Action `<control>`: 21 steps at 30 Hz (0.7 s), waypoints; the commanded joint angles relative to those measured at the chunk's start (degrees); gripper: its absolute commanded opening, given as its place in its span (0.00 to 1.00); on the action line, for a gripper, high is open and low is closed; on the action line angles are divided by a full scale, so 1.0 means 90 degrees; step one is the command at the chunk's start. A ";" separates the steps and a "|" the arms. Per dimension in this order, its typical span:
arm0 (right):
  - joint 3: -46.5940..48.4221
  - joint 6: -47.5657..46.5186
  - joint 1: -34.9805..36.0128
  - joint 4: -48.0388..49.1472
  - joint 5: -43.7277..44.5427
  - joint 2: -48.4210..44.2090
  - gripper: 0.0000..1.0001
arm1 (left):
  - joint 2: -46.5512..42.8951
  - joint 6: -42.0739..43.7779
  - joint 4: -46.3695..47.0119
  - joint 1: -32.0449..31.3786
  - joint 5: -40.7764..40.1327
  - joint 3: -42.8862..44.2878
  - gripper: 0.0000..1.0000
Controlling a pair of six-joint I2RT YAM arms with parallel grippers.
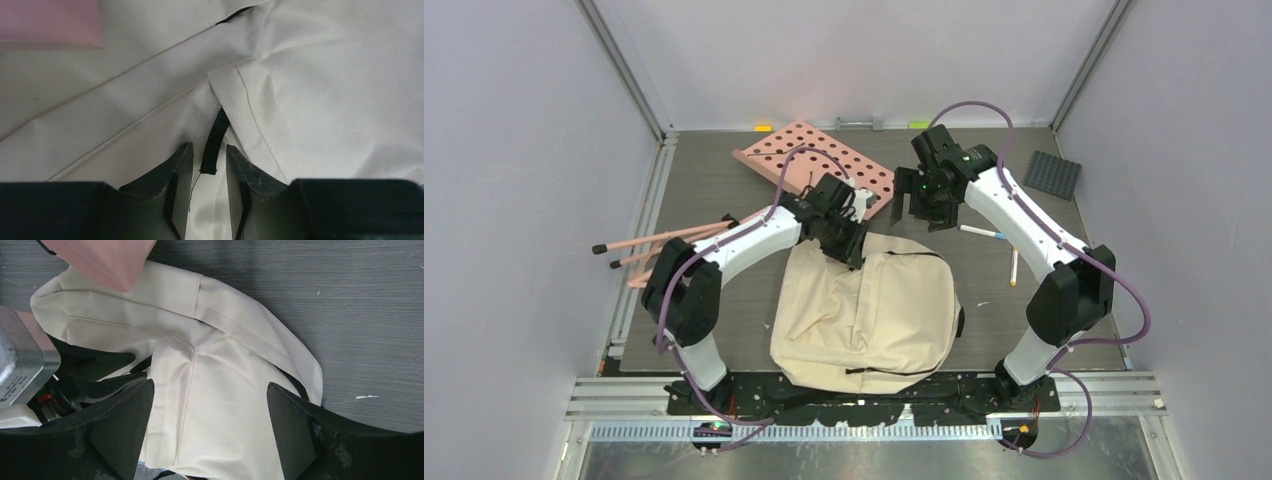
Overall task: Pack the student bag
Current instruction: Unzip the student bag at the center of the board.
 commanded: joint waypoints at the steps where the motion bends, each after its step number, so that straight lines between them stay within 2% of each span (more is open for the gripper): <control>1: -0.0089 0.0104 -0.0016 0.0100 -0.0097 -0.0228 0.89 | -0.0084 0.0429 -0.0094 -0.0169 -0.0774 -0.0075 0.33; 7: -0.0335 0.0268 -0.0009 0.0309 -0.0228 -0.0304 0.87 | -0.0083 0.0425 0.0015 -0.0258 -0.0910 -0.0194 0.29; 15: -0.0738 0.0707 0.0029 0.0864 -0.0764 -0.0215 0.86 | -0.0125 0.0391 0.0030 -0.0423 -0.0802 -0.0276 0.00; 21: -0.1112 0.1165 0.0085 0.1435 -0.1288 0.0017 0.83 | -0.0492 0.0170 0.0027 -0.0473 -0.0796 -0.0483 0.00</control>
